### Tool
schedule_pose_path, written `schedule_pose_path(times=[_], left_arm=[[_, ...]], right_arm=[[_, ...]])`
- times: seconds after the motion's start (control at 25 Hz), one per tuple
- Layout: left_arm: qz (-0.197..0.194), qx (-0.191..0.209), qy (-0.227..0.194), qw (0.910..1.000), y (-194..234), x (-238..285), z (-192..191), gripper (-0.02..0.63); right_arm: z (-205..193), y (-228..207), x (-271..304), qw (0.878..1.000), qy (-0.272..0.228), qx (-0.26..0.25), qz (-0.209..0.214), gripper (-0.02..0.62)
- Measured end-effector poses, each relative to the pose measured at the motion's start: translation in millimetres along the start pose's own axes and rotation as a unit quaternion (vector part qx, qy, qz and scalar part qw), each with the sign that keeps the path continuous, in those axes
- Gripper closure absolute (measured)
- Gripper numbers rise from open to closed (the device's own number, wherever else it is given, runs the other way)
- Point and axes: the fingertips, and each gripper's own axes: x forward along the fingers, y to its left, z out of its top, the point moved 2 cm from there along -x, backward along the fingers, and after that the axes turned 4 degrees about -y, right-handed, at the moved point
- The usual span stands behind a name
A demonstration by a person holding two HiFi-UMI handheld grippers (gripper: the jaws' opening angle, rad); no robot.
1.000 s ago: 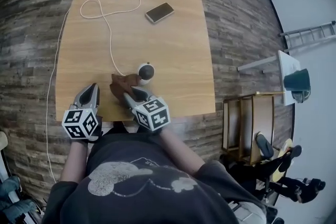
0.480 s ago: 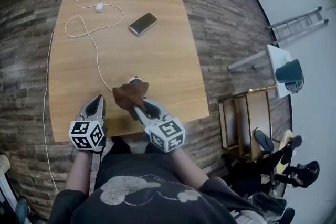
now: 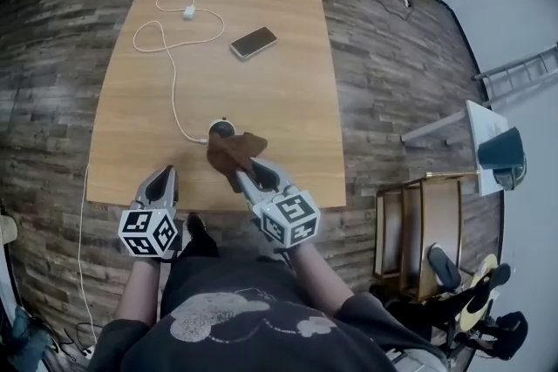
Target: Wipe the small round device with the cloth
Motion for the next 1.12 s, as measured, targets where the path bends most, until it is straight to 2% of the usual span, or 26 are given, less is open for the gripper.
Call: schedule_pose_path(times=[0.24, 0.44, 0.64, 0.84, 1.12], left_arm=[[0.040, 0.005, -0.045, 0.9982, -64.8, -30.2, -11.5, 0.588], [0.066, 0.004, -0.074, 0.9951, -123.8, -62.1, -39.2, 0.588], [0.105, -0.011, -0.055, 0.9929, -162.2, -103.3, -92.6, 0.588], [0.142, -0.026, -0.052, 0.9882, -186.8, -132.7, -116.9, 0.588], [0.130, -0.027, -0.052, 0.9898, -220.1, -149.5, -127.1, 0.588]], right_arm=[[-12.2, -22.6, -68.7, 0.999, -0.002, -0.015, 0.045, 0.518], [-37.7, -43.4, -122.3, 0.997, 0.014, -0.030, 0.076, 0.518], [-67.4, -47.9, -170.7, 0.993, 0.032, -0.035, 0.106, 0.518], [-93.6, -50.7, -198.5, 0.991, 0.051, -0.018, 0.122, 0.518], [-108.0, -45.8, -213.0, 0.991, 0.060, -0.009, 0.117, 0.518]])
